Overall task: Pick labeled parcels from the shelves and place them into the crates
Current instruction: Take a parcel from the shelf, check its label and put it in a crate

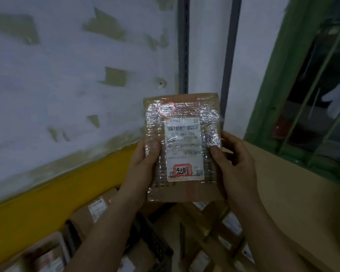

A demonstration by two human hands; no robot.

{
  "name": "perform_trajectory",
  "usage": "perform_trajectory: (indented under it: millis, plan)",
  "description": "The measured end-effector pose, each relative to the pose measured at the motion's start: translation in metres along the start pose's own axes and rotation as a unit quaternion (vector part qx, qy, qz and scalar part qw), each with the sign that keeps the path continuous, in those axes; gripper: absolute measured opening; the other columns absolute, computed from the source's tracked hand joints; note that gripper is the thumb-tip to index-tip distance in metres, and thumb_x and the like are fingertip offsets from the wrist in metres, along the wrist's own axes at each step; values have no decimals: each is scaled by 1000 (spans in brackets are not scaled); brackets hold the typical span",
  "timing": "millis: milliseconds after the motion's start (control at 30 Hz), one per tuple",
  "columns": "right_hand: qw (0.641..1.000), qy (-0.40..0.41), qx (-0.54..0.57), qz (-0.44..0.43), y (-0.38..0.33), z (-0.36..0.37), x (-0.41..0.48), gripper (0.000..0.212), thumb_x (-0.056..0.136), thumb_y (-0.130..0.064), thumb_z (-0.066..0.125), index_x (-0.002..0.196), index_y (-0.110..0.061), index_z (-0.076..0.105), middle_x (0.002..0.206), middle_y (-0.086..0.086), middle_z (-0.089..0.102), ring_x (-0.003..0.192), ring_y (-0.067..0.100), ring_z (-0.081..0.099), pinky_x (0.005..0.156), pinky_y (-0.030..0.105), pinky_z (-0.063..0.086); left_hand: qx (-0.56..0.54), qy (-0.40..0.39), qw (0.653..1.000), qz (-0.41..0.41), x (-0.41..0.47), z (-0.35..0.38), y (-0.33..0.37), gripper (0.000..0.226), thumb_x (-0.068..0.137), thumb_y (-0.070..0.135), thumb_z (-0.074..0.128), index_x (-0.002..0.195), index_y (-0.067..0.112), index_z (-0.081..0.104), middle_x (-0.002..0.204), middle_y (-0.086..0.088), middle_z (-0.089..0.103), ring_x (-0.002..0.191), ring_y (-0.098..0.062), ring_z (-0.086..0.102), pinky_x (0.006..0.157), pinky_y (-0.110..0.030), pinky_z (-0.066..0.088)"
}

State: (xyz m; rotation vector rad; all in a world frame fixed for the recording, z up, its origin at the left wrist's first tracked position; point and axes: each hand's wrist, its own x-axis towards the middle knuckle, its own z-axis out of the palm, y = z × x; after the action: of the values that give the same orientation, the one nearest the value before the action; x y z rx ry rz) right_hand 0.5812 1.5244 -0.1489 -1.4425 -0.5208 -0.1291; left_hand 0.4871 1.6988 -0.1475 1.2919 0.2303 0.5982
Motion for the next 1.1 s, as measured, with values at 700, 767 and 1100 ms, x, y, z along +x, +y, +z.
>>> perform_trajectory:
  millis: [700,767,1100]
  plan:
    - [925,-336,117,132,19,389,-145,34,90,-25,73,110,-50,61,112,-18,69,106,16,68,89,55,58,13,343,939,4,-138,-365,73,29,106,24,49,133,28,57,116,-6,75,104,-28,74,78,-41,61]
    - [916,-359,111,142,22,413,-164,34,93,-21,72,119,-40,61,113,-17,69,105,14,68,86,52,60,0,371,928,-8,-153,-389,70,30,106,24,49,135,22,57,116,-10,75,103,-31,73,76,-42,61]
    - [856,-472,32,210,84,453,-215,40,93,-28,71,132,-35,62,125,-16,66,112,4,65,87,39,58,-23,451,887,-93,-191,-458,5,34,107,33,45,139,24,52,115,-10,75,99,-30,75,73,-42,63]
